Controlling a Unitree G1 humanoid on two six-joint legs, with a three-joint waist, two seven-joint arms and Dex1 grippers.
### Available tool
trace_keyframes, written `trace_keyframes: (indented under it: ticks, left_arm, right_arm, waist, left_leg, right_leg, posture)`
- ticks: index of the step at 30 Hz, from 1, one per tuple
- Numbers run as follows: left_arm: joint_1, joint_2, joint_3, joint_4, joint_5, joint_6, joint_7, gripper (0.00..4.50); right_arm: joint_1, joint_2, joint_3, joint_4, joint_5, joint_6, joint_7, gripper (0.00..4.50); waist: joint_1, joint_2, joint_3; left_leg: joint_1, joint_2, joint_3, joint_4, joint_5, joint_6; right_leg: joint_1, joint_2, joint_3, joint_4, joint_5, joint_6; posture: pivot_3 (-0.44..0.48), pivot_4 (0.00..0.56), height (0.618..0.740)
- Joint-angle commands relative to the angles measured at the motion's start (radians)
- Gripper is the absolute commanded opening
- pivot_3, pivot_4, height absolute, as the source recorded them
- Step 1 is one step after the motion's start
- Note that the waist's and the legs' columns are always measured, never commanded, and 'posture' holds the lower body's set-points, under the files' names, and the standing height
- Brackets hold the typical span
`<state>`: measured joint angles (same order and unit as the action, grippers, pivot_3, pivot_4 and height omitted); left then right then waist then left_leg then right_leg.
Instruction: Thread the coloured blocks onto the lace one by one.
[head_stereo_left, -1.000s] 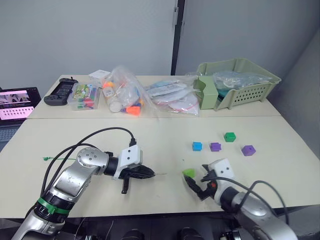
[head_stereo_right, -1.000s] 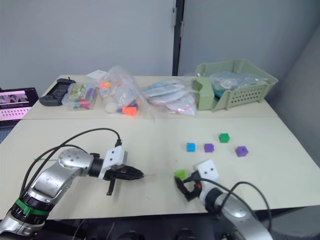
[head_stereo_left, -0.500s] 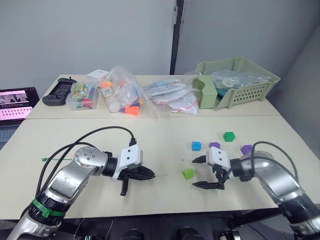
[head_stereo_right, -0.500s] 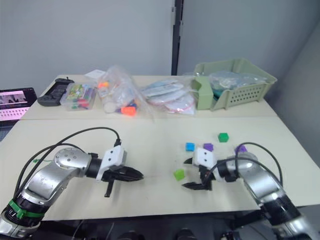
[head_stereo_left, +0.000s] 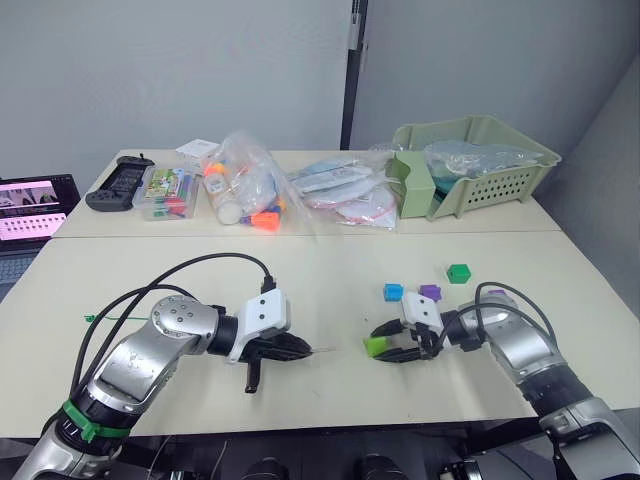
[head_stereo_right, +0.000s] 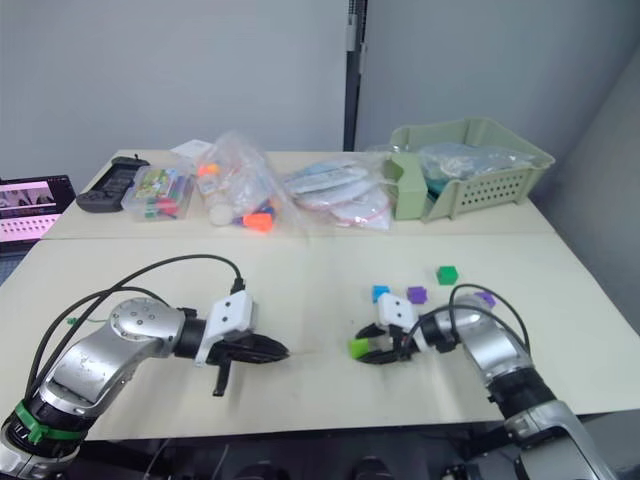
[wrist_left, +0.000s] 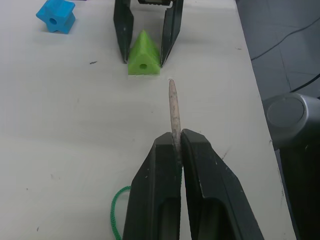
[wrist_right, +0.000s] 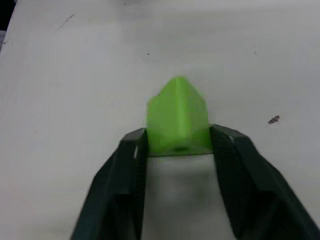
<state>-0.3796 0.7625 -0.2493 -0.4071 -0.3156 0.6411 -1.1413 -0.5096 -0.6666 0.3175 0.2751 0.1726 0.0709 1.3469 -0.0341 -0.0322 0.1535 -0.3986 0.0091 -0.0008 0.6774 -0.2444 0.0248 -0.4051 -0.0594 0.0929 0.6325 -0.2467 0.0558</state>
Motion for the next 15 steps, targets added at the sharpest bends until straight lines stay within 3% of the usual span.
trace_keyframes:
  ticks: [1,6,15]
  left_arm:
    - [-0.039,-0.003,-0.044,-0.045,0.040,0.035,0.050,0.00]
    - [-0.105,-0.068,-0.155,-0.014,0.120,0.071,0.131,0.00]
    - [-0.165,-0.090,-0.221,0.008,0.163,0.088,0.132,0.00]
  right_arm:
    - [0.040,-0.004,-0.018,-0.065,0.009,0.033,-0.009,1.30]
    - [0.110,0.004,-0.033,-0.199,0.009,0.111,-0.071,1.30]
    - [0.140,-0.016,0.000,-0.263,-0.076,0.160,-0.135,1.30]
  waist:
    - [0.003,0.000,0.000]
    - [0.011,0.000,0.000]
    - [0.011,0.000,0.000]
  left_leg:
    - [0.000,0.000,0.000,0.000,0.000,0.000]
    - [0.000,-0.001,0.000,0.000,0.000,0.000]
    - [0.001,-0.001,0.001,0.000,0.000,0.000]
  right_leg:
    - [0.000,0.000,0.000,0.000,0.000,0.000]
    - [0.000,0.000,0.000,0.000,0.000,0.000]
    - [0.000,0.001,0.000,0.000,0.000,0.000]
  posture:
    - [0.000,0.150,0.740]
    - [0.000,0.150,0.740]
    - [0.000,0.150,0.740]
